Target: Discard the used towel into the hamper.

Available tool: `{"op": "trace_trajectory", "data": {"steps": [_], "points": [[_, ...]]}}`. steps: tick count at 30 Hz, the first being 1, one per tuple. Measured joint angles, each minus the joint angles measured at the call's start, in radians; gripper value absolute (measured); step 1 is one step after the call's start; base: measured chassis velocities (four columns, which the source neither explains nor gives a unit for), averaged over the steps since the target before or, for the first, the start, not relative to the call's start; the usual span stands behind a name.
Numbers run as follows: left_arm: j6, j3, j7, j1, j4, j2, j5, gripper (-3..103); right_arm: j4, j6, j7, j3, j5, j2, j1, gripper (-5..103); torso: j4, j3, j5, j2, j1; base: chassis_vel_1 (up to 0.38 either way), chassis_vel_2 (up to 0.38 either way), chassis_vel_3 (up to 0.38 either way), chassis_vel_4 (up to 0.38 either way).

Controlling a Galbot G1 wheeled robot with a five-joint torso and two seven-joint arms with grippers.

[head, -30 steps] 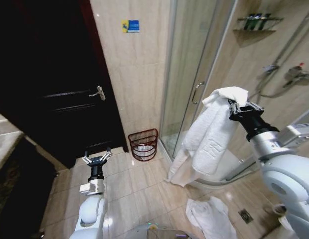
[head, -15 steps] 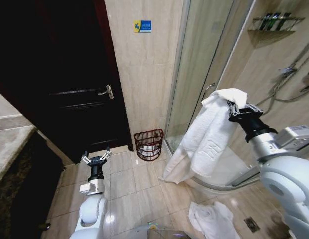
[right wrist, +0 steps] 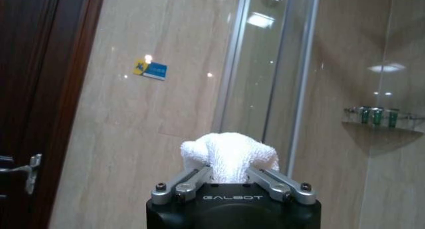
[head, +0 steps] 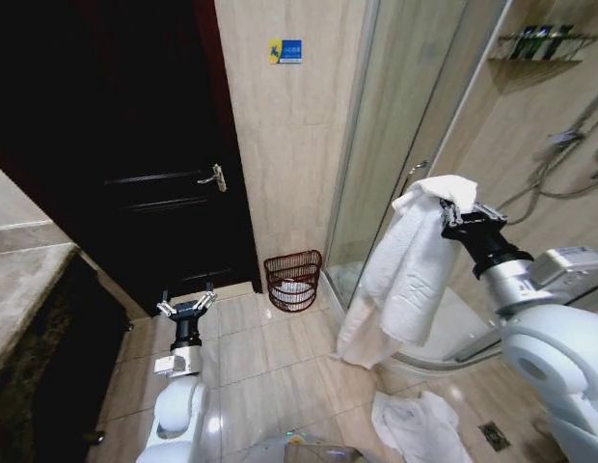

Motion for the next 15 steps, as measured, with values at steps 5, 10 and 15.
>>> {"op": "trace_trajectory", "data": {"steps": [5, 10, 15], "points": [[-0.002, 0.001, -0.001, -0.002, -0.003, -0.003, -0.002, 100, 0.0, 0.001, 0.0, 0.0, 0.0, 0.001, -0.001, 8, 0.0, 0.0, 0.0001, 0.0, 0.0, 0.089, 0.104, -0.094, -0.093], [0.014, 0.005, 0.002, 0.004, -0.013, -0.003, -0.005, 100, 0.0, 0.002, 0.0, 0.0, -0.001, 0.005, -0.001, 8, -0.0002, 0.0, 0.0004, 0.0, 0.0, 0.064, 0.078, -0.09, -0.076], [0.021, 0.01, 0.01, 0.011, -0.015, -0.004, -0.003, 100, 0.0, 0.004, -0.003, 0.0, -0.006, 0.011, -0.009, 8, -0.0002, 0.0, 0.0002, 0.0, 0.0, 0.095, 0.096, -0.068, -0.08]]}}
